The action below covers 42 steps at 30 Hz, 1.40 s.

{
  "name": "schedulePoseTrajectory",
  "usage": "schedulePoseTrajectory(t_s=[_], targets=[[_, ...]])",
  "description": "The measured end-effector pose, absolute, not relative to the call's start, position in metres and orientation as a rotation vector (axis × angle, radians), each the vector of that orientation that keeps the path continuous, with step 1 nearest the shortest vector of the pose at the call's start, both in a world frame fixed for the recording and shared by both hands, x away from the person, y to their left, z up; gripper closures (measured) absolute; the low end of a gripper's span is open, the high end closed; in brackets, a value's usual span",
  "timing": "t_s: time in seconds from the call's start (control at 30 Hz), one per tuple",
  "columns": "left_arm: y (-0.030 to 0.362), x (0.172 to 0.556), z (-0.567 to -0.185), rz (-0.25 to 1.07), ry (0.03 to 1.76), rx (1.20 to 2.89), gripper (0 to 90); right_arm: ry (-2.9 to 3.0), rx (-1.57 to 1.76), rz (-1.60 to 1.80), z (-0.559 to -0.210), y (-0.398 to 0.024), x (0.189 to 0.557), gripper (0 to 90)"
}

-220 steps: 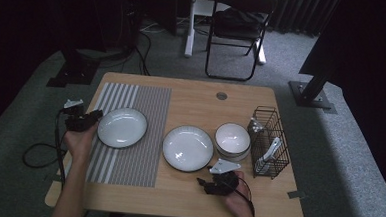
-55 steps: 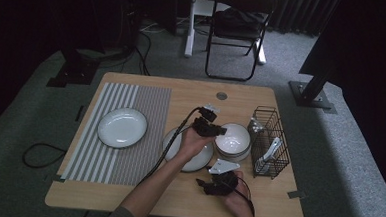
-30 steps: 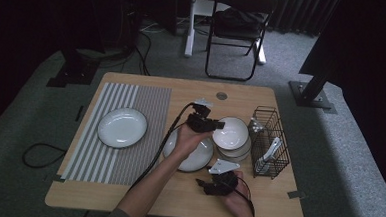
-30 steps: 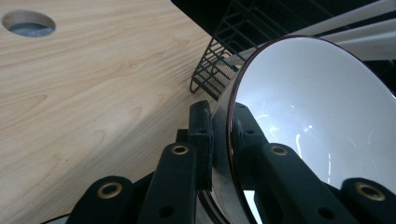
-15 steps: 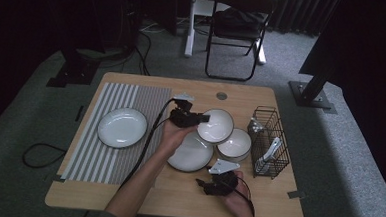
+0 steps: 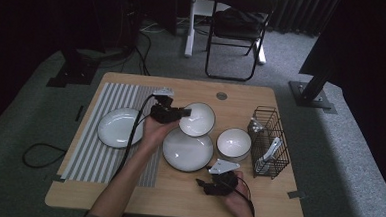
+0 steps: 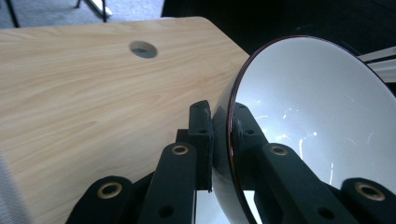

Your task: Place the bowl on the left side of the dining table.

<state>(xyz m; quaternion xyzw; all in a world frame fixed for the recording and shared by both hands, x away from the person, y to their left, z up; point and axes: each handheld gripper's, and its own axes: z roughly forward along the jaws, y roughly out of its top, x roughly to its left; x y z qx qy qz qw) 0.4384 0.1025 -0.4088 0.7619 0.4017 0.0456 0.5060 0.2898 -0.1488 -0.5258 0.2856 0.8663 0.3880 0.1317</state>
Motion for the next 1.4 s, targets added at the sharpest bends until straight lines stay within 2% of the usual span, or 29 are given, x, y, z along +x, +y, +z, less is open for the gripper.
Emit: schedulePoseTrajectory(t_s=[0.63, 1.4], targets=[[0.186, 0.438, -0.421, 0.246, 1.165, 1.800, 82.5, 2.514, 0.830, 1.126, -0.526, -0.149, 0.290, 37.8], [0.246, 0.441, -0.419, 0.351, 1.292, 1.757, 82.4, 2.514, 0.831, 1.126, -0.526, -0.149, 0.290, 37.8]])
